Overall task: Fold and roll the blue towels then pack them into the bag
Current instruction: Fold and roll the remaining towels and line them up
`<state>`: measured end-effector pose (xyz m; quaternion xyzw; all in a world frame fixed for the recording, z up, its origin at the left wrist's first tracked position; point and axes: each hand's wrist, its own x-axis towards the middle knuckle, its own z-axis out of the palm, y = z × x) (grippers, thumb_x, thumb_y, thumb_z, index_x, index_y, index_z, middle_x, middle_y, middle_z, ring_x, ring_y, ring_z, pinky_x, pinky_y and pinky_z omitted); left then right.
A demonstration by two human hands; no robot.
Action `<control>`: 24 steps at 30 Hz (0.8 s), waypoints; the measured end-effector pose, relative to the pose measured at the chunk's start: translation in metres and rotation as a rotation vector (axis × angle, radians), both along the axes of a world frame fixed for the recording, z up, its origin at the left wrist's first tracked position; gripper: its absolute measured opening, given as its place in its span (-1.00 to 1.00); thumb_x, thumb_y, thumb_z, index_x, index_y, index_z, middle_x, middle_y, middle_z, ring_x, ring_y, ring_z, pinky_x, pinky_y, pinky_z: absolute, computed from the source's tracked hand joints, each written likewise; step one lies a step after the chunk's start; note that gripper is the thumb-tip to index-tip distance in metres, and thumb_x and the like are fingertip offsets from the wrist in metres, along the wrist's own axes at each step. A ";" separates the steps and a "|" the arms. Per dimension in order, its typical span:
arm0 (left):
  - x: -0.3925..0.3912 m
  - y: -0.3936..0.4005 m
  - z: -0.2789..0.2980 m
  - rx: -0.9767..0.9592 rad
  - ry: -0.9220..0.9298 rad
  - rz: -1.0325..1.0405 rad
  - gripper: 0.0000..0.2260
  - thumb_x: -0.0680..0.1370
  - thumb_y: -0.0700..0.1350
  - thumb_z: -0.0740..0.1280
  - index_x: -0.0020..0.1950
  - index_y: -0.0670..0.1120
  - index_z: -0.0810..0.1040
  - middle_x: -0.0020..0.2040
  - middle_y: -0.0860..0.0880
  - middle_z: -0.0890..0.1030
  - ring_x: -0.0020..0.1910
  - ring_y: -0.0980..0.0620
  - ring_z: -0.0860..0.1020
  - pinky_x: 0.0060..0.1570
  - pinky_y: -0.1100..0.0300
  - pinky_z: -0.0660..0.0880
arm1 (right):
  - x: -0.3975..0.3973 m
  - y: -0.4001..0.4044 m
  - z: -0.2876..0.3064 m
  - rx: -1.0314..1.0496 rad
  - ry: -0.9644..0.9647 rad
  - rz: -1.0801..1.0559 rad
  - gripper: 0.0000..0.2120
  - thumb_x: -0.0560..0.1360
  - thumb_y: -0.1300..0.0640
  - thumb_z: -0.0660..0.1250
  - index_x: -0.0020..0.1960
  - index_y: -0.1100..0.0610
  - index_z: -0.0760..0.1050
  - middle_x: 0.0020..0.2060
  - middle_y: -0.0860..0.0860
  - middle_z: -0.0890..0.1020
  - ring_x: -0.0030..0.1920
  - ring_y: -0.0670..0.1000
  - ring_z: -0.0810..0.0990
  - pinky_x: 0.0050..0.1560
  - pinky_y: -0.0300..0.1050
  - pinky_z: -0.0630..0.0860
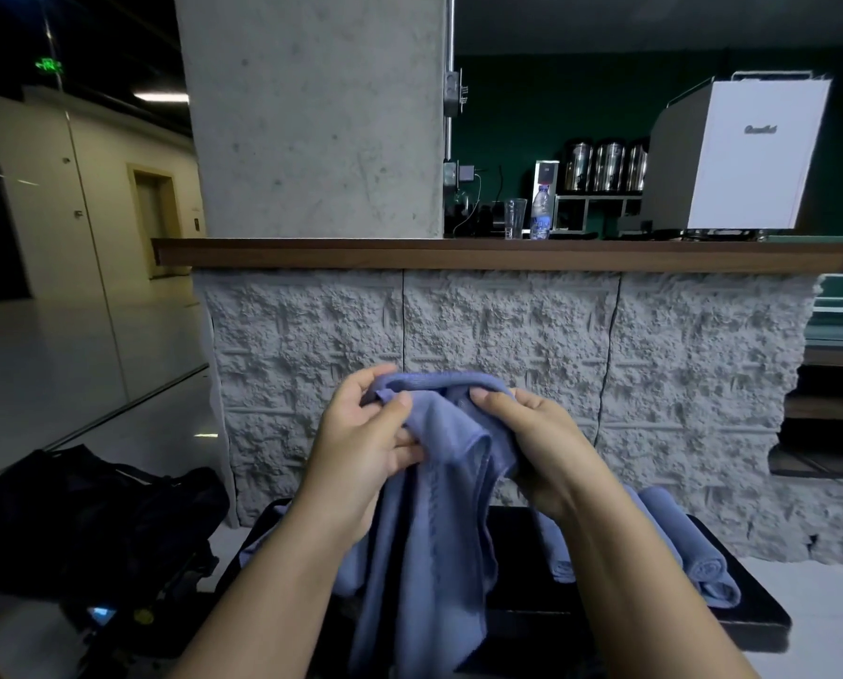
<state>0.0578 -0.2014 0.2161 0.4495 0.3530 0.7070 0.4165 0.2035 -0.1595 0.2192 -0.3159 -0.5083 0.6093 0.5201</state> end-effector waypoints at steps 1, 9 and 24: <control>0.002 -0.002 -0.001 0.017 0.030 -0.046 -0.74 0.59 -0.32 0.19 0.14 0.00 0.45 -0.11 -0.08 0.65 -0.25 -0.02 0.62 -0.31 0.21 0.56 | -0.001 -0.003 0.003 -0.002 0.019 0.013 -0.88 0.51 0.23 0.32 -0.21 0.20 0.54 -0.40 0.08 0.56 -0.46 -0.03 0.47 -0.46 -0.25 0.37; 0.008 -0.005 0.001 0.109 0.260 0.002 -0.61 0.54 -0.38 0.24 0.16 0.10 0.49 -0.05 0.04 0.66 -0.12 0.08 0.64 -0.19 0.17 0.58 | 0.000 -0.010 0.006 0.091 -0.006 0.103 -0.80 0.50 0.26 0.31 0.01 0.40 0.54 -0.19 0.22 0.61 -0.24 0.09 0.56 -0.23 -0.16 0.50; 0.007 -0.002 -0.007 0.137 0.529 0.269 -0.80 0.60 -0.16 0.20 -0.14 0.08 0.51 -0.33 0.06 0.53 -0.32 0.14 0.45 -0.22 0.12 0.41 | -0.003 -0.008 0.000 0.200 -0.117 -0.131 -0.91 0.48 0.27 0.37 -0.21 0.22 0.57 -0.33 0.12 0.58 -0.29 0.00 0.51 -0.28 -0.19 0.41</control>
